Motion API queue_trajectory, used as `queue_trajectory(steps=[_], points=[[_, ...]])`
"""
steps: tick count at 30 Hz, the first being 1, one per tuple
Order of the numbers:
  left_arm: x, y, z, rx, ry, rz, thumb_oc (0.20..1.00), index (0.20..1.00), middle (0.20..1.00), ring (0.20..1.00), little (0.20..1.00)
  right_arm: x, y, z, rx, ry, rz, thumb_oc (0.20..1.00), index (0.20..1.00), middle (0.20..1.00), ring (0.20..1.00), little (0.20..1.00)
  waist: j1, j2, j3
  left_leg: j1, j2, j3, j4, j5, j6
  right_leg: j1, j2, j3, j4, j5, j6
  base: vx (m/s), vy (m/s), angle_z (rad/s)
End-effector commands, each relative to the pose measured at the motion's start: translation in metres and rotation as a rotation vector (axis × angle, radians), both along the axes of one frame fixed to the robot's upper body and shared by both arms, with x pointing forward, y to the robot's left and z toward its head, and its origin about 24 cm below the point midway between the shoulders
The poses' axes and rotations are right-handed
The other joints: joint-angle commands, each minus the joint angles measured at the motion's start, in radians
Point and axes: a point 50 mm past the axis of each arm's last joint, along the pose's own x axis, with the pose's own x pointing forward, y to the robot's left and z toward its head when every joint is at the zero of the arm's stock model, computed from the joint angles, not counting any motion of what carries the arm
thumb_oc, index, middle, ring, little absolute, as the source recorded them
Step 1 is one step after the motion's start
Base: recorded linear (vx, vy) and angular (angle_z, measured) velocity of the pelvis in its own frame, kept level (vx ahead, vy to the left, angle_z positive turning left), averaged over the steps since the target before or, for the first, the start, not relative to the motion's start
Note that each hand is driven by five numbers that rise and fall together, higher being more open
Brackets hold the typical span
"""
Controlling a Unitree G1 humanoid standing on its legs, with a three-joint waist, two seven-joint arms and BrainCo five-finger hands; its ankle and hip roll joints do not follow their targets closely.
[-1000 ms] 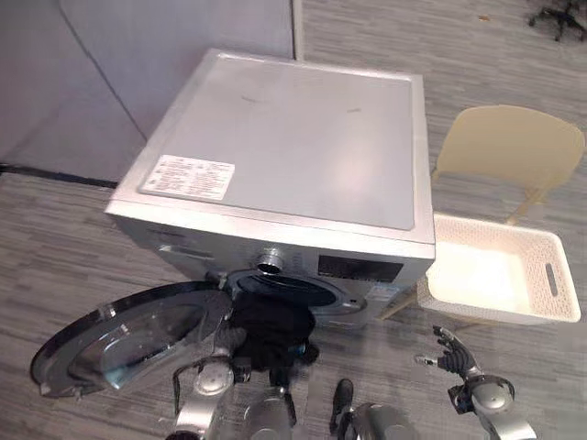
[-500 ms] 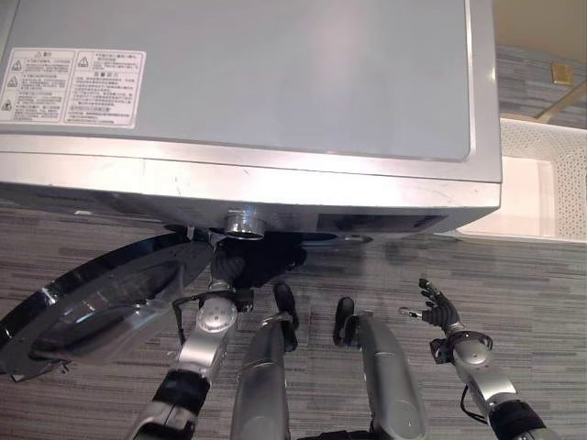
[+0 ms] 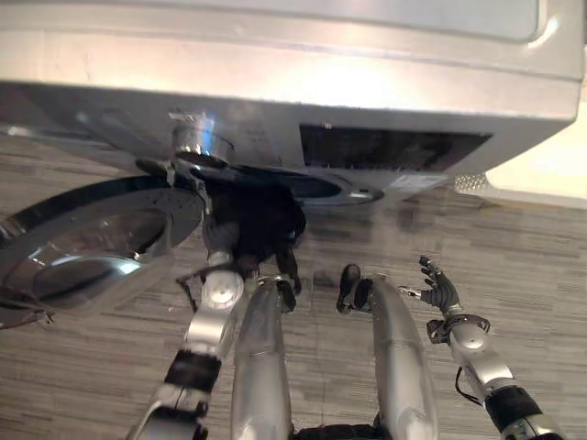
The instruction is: Grab the laundry basket,head to the washer,open it,put in the laundry and shut it.
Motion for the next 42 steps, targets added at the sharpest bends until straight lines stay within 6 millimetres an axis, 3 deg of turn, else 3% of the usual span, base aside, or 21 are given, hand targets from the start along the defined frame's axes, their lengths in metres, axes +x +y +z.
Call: queue_trajectory(steps=[1, 2, 5, 6, 7, 8, 9, 11, 12, 13, 16, 17, 18, 20, 22, 23, 28, 33, 38, 40, 42], points=[[0.002, -0.015, 0.033, 0.113, -0.195, 0.036, 0.200, 0.200, 0.200, 0.200, 0.200, -0.013, 0.002, -0.002, 0.036, -0.030, 0.013, 1.000, 1.000, 1.000, 1.000, 1.000, -0.039, 0.013, -0.122, -0.020, 0.033, -0.027, 0.136, -0.143, 0.022, -0.040, 0.004, 0.021, -0.156, 0.104, 0.100, -0.02, 0.014, -0.35], [0.013, -0.019, 0.062, 0.178, -0.267, 0.064, 0.200, 0.200, 0.200, 0.200, 0.200, -0.009, 0.004, 0.002, 0.028, -0.043, 0.038, 1.000, 1.000, 1.000, 1.000, 1.000, -0.062, 0.013, -0.136, -0.069, 0.046, -0.035, 0.169, -0.148, 0.022, -0.089, 0.006, 0.031, -0.124, 0.096, 0.096, -0.02, 0.024, -0.31], [0.024, -0.024, 0.120, 0.326, -0.414, 0.135, 0.200, 0.200, 0.200, 0.200, 0.200, -0.003, 0.005, 0.011, 0.016, -0.076, 0.082, 1.000, 1.000, 1.000, 1.000, 1.000, -0.102, 0.013, -0.155, -0.136, 0.065, -0.052, 0.212, -0.152, 0.027, -0.156, 0.014, 0.041, -0.085, 0.094, 0.094, -0.01, 0.014, -0.05], [0.025, -0.025, 0.123, 0.328, -0.420, 0.134, 0.200, 0.200, 0.200, 0.200, 0.200, -0.002, 0.006, 0.012, 0.019, -0.081, 0.080, 1.000, 1.000, 1.000, 1.000, 1.000, -0.099, 0.012, -0.156, -0.147, 0.066, -0.054, 0.219, -0.154, 0.027, -0.165, 0.013, 0.040, -0.080, 0.092, 0.093, -0.03, 0.021, -0.22], [0.025, -0.021, 0.161, 0.429, -0.520, 0.224, 0.200, 0.200, 0.200, 0.200, 0.200, 0.003, 0.005, 0.021, 0.015, -0.116, 0.102, 1.000, 1.000, 1.000, 1.000, 1.000, -0.125, 0.014, -0.164, -0.191, 0.079, -0.059, 0.245, -0.157, 0.030, -0.207, 0.022, 0.044, -0.065, 0.096, 0.095, -0.02, 0.017, -0.23], [0.025, -0.021, 0.162, 0.431, -0.524, 0.225, 0.200, 0.200, 0.200, 0.200, 0.200, 0.004, 0.005, 0.022, 0.018, -0.120, 0.102, 1.000, 1.000, 1.000, 1.000, 1.000, -0.124, 0.014, -0.164, -0.198, 0.080, -0.060, 0.249, -0.158, 0.030, -0.213, 0.022, 0.044, -0.061, 0.095, 0.095, -0.04, 0.033, -0.16], [0.025, -0.015, 0.177, 0.489, -0.555, 0.291, 0.200, 0.200, 0.200, 0.200, 0.200, 0.005, 0.004, 0.026, 0.014, -0.133, 0.111, 1.000, 1.000, 1.000, 1.000, 1.000, -0.137, 0.016, -0.167, -0.222, 0.086, -0.063, 0.262, -0.159, 0.033, -0.233, 0.028, 0.048, -0.054, 0.100, 0.097, -0.03, 0.028, -0.01], [0.027, -0.005, 0.200, 0.675, -0.582, 0.413, 0.200, 0.200, 0.200, 0.200, 0.200, 0.011, 0.004, 0.038, 0.017, -0.184, 0.127, 1.000, 1.000, 1.000, 1.000, 1.000, -0.152, 0.019, -0.170, -0.298, 0.096, -0.073, 0.299, -0.162, 0.040, -0.299, 0.041, 0.053, -0.036, 0.114, 0.104, -0.06, 0.054, -0.15], [0.027, 0.011, 0.210, 0.852, -0.572, 0.527, 0.200, 0.200, 0.200, 0.200, 0.200, 0.011, 0.001, 0.048, 0.014, -0.225, 0.146, 1.000, 1.000, 1.000, 1.000, 1.000, -0.162, 0.029, -0.163, -0.343, 0.106, -0.075, 0.326, -0.165, 0.047, -0.339, 0.050, 0.060, -0.023, 0.123, 0.109, -0.04, 0.058, -0.24], [0.028, 0.011, 0.212, 0.855, -0.575, 0.527, 0.200, 0.200, 0.200, 0.200, 0.200, 0.012, 0.002, 0.049, 0.017, -0.227, 0.146, 1.000, 1.000, 1.000, 1.000, 1.000, -0.160, 0.028, -0.165, -0.350, 0.107, -0.077, 0.330, -0.166, 0.047, -0.345, 0.051, 0.059, -0.021, 0.123, 0.109, -0.03, 0.065, -0.23], [0.035, 0.034, 0.216, 1.191, -0.467, 0.696, 0.200, 0.200, 0.200, 0.200, 0.200, 0.008, -0.003, 0.062, 0.034, -0.291, 0.172, 1.000, 1.000, 1.000, 1.000, 1.000, -0.175, 0.048, -0.151, -0.447, 0.125, -0.092, 0.398, -0.168, 0.061, -0.430, 0.062, 0.064, 0.029, 0.129, 0.115, -0.01, 0.034, -0.29], [0.039, 0.038, 0.216, 1.215, -0.422, 0.700, 0.438, 0.438, 0.438, 0.438, 0.438, 0.008, -0.004, 0.064, 0.034, -0.301, 0.169, 1.000, 1.000, 1.000, 1.000, 1.000, -0.177, 0.050, -0.147, -0.465, 0.125, -0.100, 0.412, -0.168, 0.063, -0.449, 0.063, 0.065, 0.045, 0.129, 0.114, -0.01, 0.023, -0.20], [0.042, 0.044, 0.216, 1.221, -0.365, 0.703, 1.000, 1.000, 1.000, 1.000, 1.000, 0.007, -0.006, 0.066, 0.038, -0.309, 0.168, 1.000, 1.000, 1.000, 1.000, 1.000, -0.179, 0.053, -0.141, -0.481, 0.126, -0.103, 0.422, -0.168, 0.063, -0.465, 0.062, 0.064, 0.052, 0.129, 0.114, -0.01, 0.015, -0.08], [0.046, 0.047, 0.214, 1.229, -0.309, 0.678, 1.000, 1.000, 1.000, 1.000, 1.000, 0.007, -0.008, 0.068, 0.033, -0.315, 0.164, 1.000, 1.000, 1.000, 1.000, 1.000, -0.179, 0.056, -0.136, -0.499, 0.126, -0.106, 0.437, -0.169, 0.065, -0.481, 0.062, 0.064, 0.065, 0.128, 0.114, 0.00, 0.007, -0.02], [0.053, 0.055, 0.193, 1.148, -0.184, 0.573, 1.000, 1.000, 1.000, 1.000, 1.000, 0.006, -0.009, 0.069, 0.015, -0.312, 0.162, 1.000, 1.000, 1.000, 1.000, 1.000, -0.173, 0.060, -0.125, -0.510, 0.130, -0.110, 0.456, -0.170, 0.065, -0.495, 0.064, 0.064, 0.083, 0.126, 0.112, 0.00, 0.000, 0.00], [0.053, 0.055, 0.193, 1.147, -0.184, 0.573, 1.000, 1.000, 1.000, 1.000, 1.000, 0.006, -0.009, 0.069, 0.015, -0.312, 0.162, 1.000, 1.000, 1.000, 1.000, 1.000, -0.174, 0.061, -0.125, -0.510, 0.130, -0.110, 0.456, -0.170, 0.065, -0.495, 0.064, 0.063, 0.083, 0.125, 0.112, 0.00, 0.000, 0.00], [0.062, 0.039, 0.142, 1.097, -0.068, 0.300, 1.000, 1.000, 1.000, 1.000, 1.000, 0.000, -0.010, 0.062, -0.023, -0.276, 0.168, 1.000, 1.000, 1.000, 1.000, 1.000, -0.158, 0.060, -0.129, -0.501, 0.118, -0.109, 0.449, -0.172, 0.063, -0.487, 0.067, 0.060, 0.075, 0.128, 0.111, 0.00, 0.000, 0.00], [0.056, 0.031, 0.121, 1.074, -0.064, 0.179, 1.000, 1.000, 1.000, 1.000, 1.000, 0.000, -0.010, 0.057, -0.025, -0.258, 0.154, 1.000, 1.000, 1.000, 1.000, 1.000, -0.142, 0.070, -0.144, -0.491, 0.102, -0.109, 0.428, -0.169, 0.057, -0.475, 0.061, 0.057, 0.055, 0.129, 0.110, 0.01, -0.012, 0.09], [0.053, 0.033, 0.090, 1.218, -0.002, 0.165, 1.000, 1.000, 1.000, 1.000, 1.000, 0.004, -0.010, 0.061, -0.039, -0.270, 0.157, 1.000, 1.000, 1.000, 1.000, 1.000, -0.125, 0.074, -0.149, -0.484, 0.092, -0.109, 0.405, -0.165, 0.049, -0.465, 0.058, 0.055, 0.037, 0.133, 0.110, 0.00, 0.000, 0.10], [0.058, 0.043, 0.070, 1.368, 0.111, 0.215, 1.000, 1.000, 1.000, 1.000, 1.000, 0.009, -0.012, 0.067, -0.069, -0.286, 0.163, 1.000, 1.000, 1.000, 1.000, 1.000, -0.123, 0.069, -0.143, -0.486, 0.092, -0.110, 0.404, -0.164, 0.046, -0.466, 0.059, 0.057, 0.034, 0.136, 0.111, -0.01, 0.008, 0.04], [0.063, 0.047, 0.064, 1.476, 0.170, 0.252, 1.000, 1.000, 1.000, 1.000, 1.000, 0.013, -0.013, 0.074, -0.086, -0.302, 0.173, 1.000, 1.000, 1.000, 1.000, 1.000, -0.126, 0.065, -0.137, -0.494, 0.092, -0.115, 0.411, -0.164, 0.046, -0.474, 0.062, 0.058, 0.040, 0.138, 0.111, 0.00, 0.000, 0.00]])
